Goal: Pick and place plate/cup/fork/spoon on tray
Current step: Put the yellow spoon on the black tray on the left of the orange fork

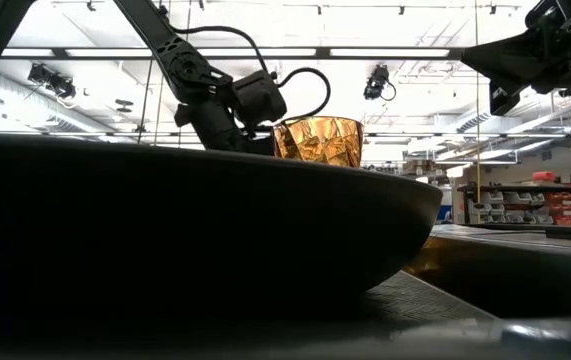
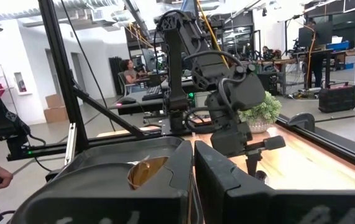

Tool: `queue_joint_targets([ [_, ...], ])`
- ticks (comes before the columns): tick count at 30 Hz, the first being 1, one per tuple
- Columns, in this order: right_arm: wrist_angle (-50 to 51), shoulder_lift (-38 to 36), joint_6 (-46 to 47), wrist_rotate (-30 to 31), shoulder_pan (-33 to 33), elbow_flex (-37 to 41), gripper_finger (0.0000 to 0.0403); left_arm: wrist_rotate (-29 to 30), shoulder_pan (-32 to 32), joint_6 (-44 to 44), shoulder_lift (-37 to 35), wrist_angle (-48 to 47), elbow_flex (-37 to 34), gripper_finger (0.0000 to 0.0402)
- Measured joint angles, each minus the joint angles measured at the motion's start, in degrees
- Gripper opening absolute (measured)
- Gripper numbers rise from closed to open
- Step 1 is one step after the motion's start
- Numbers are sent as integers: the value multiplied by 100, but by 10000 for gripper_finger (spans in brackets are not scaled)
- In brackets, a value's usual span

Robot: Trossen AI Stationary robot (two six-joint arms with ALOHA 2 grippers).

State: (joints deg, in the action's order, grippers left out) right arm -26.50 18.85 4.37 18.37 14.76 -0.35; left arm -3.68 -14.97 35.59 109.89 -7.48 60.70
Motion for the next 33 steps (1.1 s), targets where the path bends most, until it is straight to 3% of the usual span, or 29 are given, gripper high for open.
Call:
queue_joint_targets([
  [6, -17, 0, 0, 2, -2, 0, 23, 434, 151, 305, 43, -11, 5, 109],
  [12, -48, -2, 1, 0, 0, 0, 23, 432, 161, 259, 65, 89, -2, 76],
  [19, -46, -2, 0, 0, -1, 0, 23, 392, 125, 110, 24, 12, -6, 10],
  [33, -79, 0, 1, 0, -1, 0, 23, 381, 127, 145, -270, -567, -34, 15],
])
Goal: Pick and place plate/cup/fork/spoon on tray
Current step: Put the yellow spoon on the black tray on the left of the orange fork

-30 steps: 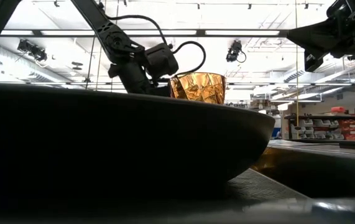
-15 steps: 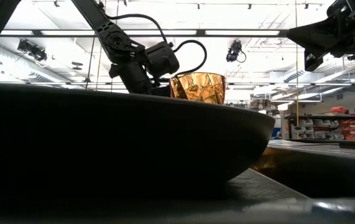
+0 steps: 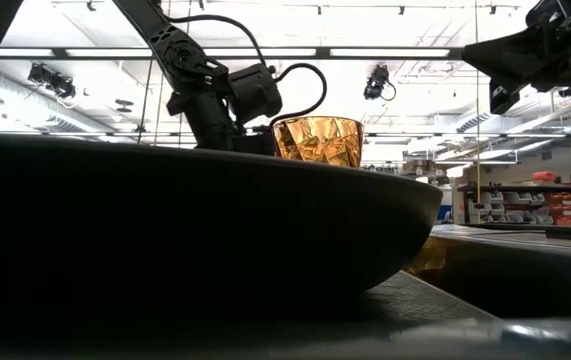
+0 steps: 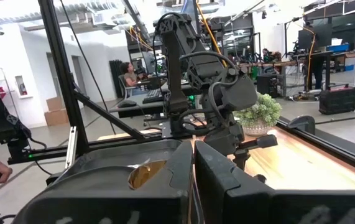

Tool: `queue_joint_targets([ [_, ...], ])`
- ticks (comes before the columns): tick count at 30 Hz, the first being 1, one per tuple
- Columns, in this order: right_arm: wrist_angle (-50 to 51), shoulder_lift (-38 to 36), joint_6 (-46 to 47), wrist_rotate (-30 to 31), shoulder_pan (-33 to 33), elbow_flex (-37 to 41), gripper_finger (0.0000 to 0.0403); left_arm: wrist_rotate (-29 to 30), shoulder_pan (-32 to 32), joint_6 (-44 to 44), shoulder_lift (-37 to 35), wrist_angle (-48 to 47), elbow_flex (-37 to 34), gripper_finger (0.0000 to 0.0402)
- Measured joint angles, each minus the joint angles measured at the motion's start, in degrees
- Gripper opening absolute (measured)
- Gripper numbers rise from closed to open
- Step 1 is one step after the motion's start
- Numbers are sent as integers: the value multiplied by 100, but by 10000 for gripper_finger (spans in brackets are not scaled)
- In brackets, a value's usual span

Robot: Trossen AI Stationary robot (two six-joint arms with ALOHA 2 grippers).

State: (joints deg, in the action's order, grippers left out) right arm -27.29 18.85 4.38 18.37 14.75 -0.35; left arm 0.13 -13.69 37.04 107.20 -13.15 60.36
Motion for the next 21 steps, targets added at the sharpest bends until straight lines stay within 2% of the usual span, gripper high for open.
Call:
queue_joint_targets([
  [8, -7, 0, 0, 0, 0, 1, 23, 95, 0, -326, 0, 673, 7, 94],
  [14, -7, 0, 0, 0, 0, 1, 23, -349, -120, -237, 98, 684, 9, 159],
  [21, -7, -2, 0, 0, -1, 1, 23, -463, -296, -149, 278, 911, 12, 177],
])
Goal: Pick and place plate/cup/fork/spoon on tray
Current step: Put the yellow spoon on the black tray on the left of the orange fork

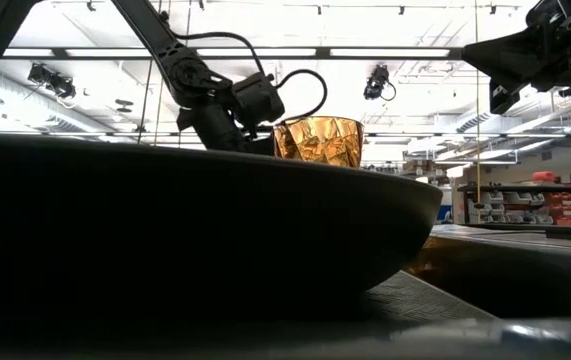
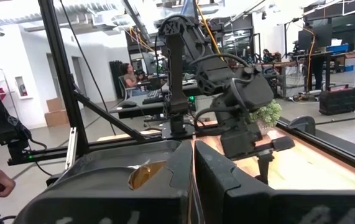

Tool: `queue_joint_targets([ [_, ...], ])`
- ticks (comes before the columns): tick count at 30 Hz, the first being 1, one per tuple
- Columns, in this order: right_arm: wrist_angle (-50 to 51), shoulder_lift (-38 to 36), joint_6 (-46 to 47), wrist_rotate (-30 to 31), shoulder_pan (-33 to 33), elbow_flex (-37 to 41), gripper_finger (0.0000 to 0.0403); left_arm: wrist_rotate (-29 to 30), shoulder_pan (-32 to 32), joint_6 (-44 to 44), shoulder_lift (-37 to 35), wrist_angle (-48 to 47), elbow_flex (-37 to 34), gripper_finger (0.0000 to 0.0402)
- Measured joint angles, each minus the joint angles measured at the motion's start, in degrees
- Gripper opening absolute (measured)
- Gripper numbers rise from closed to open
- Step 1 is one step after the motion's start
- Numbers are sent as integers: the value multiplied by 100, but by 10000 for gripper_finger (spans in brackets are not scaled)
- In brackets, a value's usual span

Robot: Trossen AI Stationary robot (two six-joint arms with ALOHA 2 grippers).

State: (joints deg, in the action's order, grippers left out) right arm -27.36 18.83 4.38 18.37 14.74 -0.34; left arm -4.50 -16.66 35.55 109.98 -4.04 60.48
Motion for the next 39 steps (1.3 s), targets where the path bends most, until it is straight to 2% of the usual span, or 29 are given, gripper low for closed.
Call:
queue_joint_targets([
  [7, -3, 2, 0, 0, 0, -1, 23, -7, 6, -75, 88, -9, 11, 164],
  [12, -2, 2, 0, 0, 0, 0, 23, 4, 54, -55, 124, -76, 23, 140],
  [25, -2, 2, 0, 0, 0, -1, 23, 57, 190, -33, 74, -656, 32, 18],
  [34, -7, -2, 0, 0, 0, -1, 23, 196, 193, -25, -344, -1120, -24, 28],
  [39, 1, 0, 0, 0, 0, 1, 23, 193, 184, -20, -628, -1485, -16, 9],
])
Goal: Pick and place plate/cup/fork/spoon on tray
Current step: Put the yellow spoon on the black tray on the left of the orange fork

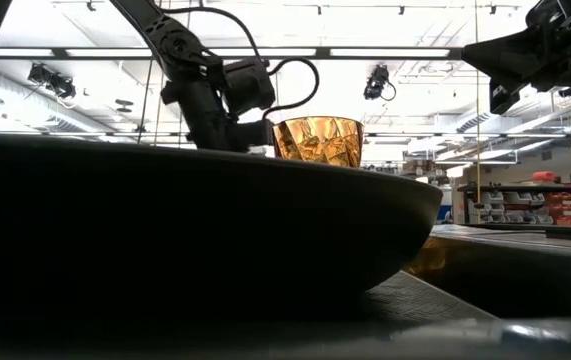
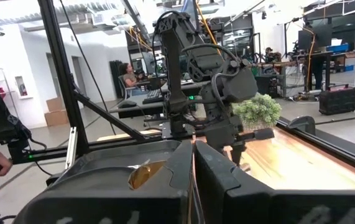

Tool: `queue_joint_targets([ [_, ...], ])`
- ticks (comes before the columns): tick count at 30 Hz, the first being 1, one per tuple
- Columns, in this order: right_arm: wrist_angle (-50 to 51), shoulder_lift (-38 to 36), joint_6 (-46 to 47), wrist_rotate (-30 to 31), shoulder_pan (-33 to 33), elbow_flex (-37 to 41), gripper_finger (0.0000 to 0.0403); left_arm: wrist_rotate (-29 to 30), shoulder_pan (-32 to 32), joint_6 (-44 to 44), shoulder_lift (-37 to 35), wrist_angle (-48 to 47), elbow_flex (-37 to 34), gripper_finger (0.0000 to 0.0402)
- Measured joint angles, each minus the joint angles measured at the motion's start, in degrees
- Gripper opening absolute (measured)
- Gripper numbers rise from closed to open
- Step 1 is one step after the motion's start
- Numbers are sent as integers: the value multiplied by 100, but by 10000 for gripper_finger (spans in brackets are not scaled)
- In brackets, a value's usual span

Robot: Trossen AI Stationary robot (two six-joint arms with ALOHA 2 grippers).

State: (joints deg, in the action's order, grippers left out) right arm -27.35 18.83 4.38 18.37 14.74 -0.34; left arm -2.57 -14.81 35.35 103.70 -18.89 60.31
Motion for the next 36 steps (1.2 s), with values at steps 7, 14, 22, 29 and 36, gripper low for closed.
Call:
queue_joint_targets([
  [7, -16, 2, 0, -9, 1, 0, 23, 1, -52, -14, -188, -110, 4, 9],
  [14, -3, 0, -1, -4, 0, 0, 23, 9, -19, -8, -277, -169, 7, 3],
  [22, -2, 2, 0, -4, 2, 0, 23, 199, -8, -4, -1098, -827, 15, 1],
  [29, -2, 0, 0, -4, 0, 0, 23, 732, 60, 9, -1949, -2107, 17, 1],
  [36, -31, 0, 0, -2, 0, -1, 23, 894, 637, 400, -2513, -2999, 20, 0],
])
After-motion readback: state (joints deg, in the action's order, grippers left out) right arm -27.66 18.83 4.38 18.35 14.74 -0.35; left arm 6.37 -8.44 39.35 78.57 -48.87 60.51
